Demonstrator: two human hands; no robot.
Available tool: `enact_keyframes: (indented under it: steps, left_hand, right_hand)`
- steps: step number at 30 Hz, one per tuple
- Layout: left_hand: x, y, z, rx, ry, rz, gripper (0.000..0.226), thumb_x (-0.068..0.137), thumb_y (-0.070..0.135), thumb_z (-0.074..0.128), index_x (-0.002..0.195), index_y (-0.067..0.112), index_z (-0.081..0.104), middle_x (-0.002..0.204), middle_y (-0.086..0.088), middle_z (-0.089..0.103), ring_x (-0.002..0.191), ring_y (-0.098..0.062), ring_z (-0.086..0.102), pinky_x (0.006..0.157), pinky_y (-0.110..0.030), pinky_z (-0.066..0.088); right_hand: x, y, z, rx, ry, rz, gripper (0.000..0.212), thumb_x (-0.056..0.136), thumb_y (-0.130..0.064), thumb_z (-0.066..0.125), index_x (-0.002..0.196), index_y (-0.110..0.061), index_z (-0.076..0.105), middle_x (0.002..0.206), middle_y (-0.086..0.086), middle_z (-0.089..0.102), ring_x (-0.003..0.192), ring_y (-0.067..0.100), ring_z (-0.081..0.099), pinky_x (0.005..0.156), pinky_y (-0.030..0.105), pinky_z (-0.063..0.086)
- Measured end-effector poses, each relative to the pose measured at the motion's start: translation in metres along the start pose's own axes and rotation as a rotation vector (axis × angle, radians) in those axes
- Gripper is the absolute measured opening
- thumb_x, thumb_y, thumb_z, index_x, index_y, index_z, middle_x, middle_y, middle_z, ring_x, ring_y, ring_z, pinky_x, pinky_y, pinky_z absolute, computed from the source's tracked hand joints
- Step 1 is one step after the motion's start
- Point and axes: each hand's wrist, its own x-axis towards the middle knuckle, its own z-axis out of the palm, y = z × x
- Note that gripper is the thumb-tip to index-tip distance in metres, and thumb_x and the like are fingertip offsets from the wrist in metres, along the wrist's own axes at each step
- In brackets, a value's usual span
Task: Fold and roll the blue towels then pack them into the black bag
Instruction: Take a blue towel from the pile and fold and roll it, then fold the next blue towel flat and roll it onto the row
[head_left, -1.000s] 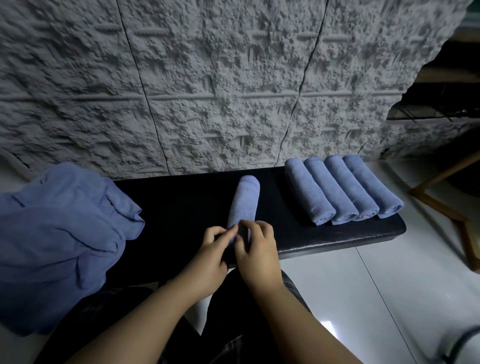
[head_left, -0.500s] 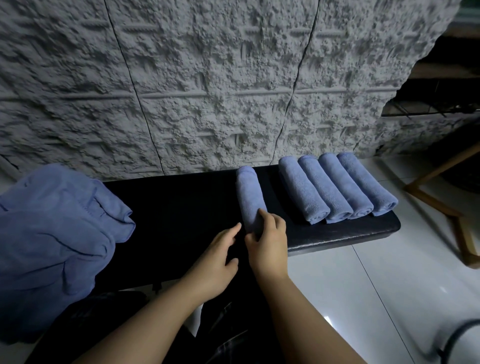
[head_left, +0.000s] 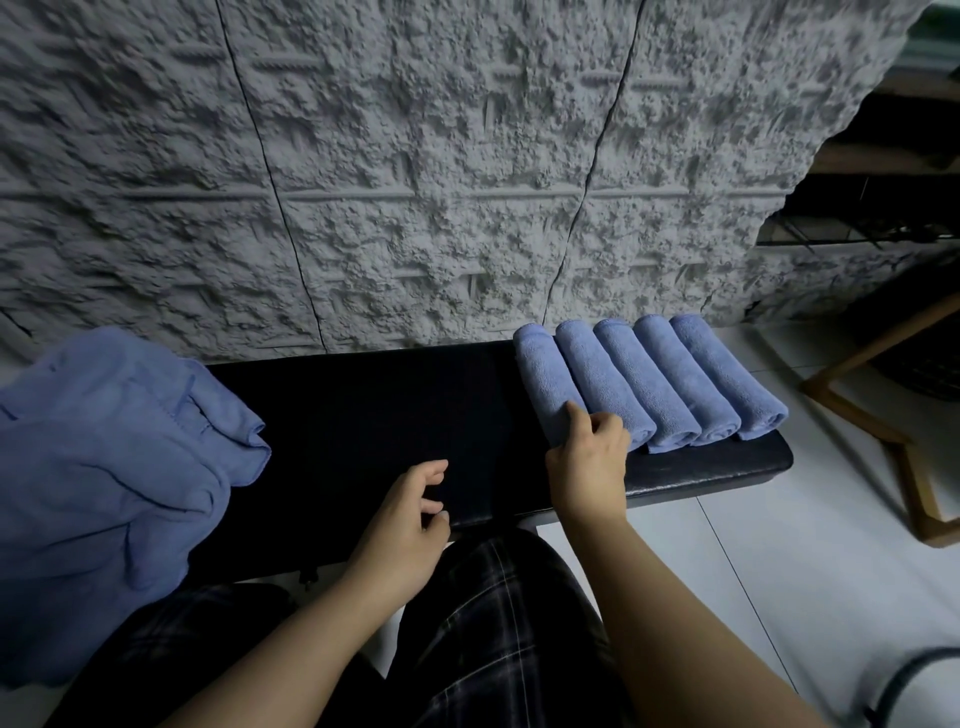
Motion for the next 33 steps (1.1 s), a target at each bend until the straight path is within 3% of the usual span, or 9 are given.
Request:
enact_keyframes:
  steps: [4,8,12,16,19,22,25,29,33]
  left_hand:
    - [-0.002,0.0,-0.003,0.017,0.005,0.012,0.049,0.093,0.012,0.049,0.134,0.035,0.035,0.129,0.021,0.04,0.104,0.008,0.05,0.069,-0.002,0.037]
    - [-0.003,-0.003,-0.013,-0.014,0.033,0.011,0.049,0.092,0.01,0.049,0.133,0.034,0.037,0.129,0.018,0.042,0.105,0.006,0.051,0.073,-0.007,0.036]
    - [-0.004,-0.006,-0.023,-0.036,0.071,0.035,0.046,0.092,0.01,0.049,0.132,0.032,0.039,0.129,0.015,0.043,0.105,0.004,0.051,0.073,-0.008,0.037]
    - [-0.012,-0.011,-0.037,0.012,0.107,0.092,0.045,0.093,0.009,0.049,0.132,0.029,0.039,0.129,0.014,0.042,0.106,0.004,0.05,0.076,-0.008,0.038]
    - [-0.018,-0.02,-0.049,0.084,0.14,0.138,0.046,0.091,0.007,0.051,0.131,0.027,0.042,0.129,0.013,0.043,0.109,0.0,0.049,0.082,-0.012,0.037]
    - [-0.029,-0.03,-0.066,0.28,0.221,0.234,0.044,0.087,0.004,0.056,0.128,0.02,0.05,0.125,0.007,0.048,0.117,-0.011,0.046,0.095,-0.024,0.037]
    - [-0.042,-0.046,-0.082,0.591,0.431,0.341,0.036,0.078,0.008,0.058,0.111,0.022,0.061,0.119,0.003,0.058,0.119,-0.019,0.041,0.101,-0.046,0.035]
    - [-0.06,-0.06,-0.097,0.707,0.628,0.177,0.04,0.062,0.003,0.074,0.099,0.018,0.065,0.126,-0.01,0.053,0.126,-0.029,0.034,0.102,-0.055,0.024]
    - [-0.063,-0.072,-0.11,0.716,0.686,-0.005,0.044,0.052,-0.004,0.076,0.09,0.013,0.061,0.127,-0.017,0.046,0.127,-0.038,0.032,0.095,-0.06,0.032]
  right_hand:
    - [0.002,0.001,-0.001,-0.139,0.023,-0.015,0.046,0.053,0.008,0.066,0.098,0.0,0.066,0.083,0.023,0.056,0.071,0.041,0.055,0.062,0.04,0.05]
    - [0.001,0.0,-0.002,-0.256,-0.02,0.005,0.054,0.053,0.005,0.076,0.105,0.001,0.065,0.088,0.022,0.059,0.075,0.039,0.056,0.065,0.038,0.05]
    - [-0.001,-0.004,-0.006,-0.201,-0.118,0.047,0.057,0.068,0.005,0.065,0.125,0.002,0.055,0.109,0.027,0.056,0.092,0.044,0.051,0.083,0.045,0.044]
    - [-0.01,-0.018,-0.012,-0.154,-0.027,-0.016,0.06,0.06,-0.002,0.063,0.119,0.002,0.058,0.109,0.028,0.059,0.088,0.045,0.056,0.075,0.047,0.05]
    - [-0.024,-0.035,-0.014,-0.064,0.0,-0.088,0.062,0.062,-0.007,0.061,0.124,-0.002,0.057,0.116,0.025,0.058,0.096,0.043,0.055,0.081,0.045,0.05]
    - [-0.051,-0.057,-0.014,0.026,-0.025,-0.192,0.06,0.07,-0.017,0.047,0.129,-0.008,0.049,0.121,0.019,0.055,0.104,0.036,0.05,0.09,0.044,0.047]
    - [-0.085,-0.075,-0.014,0.113,-0.114,-0.302,0.06,0.075,-0.026,0.04,0.133,-0.012,0.043,0.127,0.015,0.051,0.112,0.032,0.048,0.095,0.045,0.045]
    - [-0.109,-0.088,-0.02,0.169,-0.19,-0.436,0.055,0.078,-0.026,0.041,0.132,-0.015,0.041,0.128,0.009,0.05,0.116,0.024,0.041,0.098,0.042,0.042]
    - [-0.114,-0.085,-0.025,0.158,-0.254,-0.526,0.055,0.074,-0.024,0.04,0.129,-0.017,0.042,0.125,0.007,0.054,0.115,0.023,0.043,0.094,0.044,0.047]
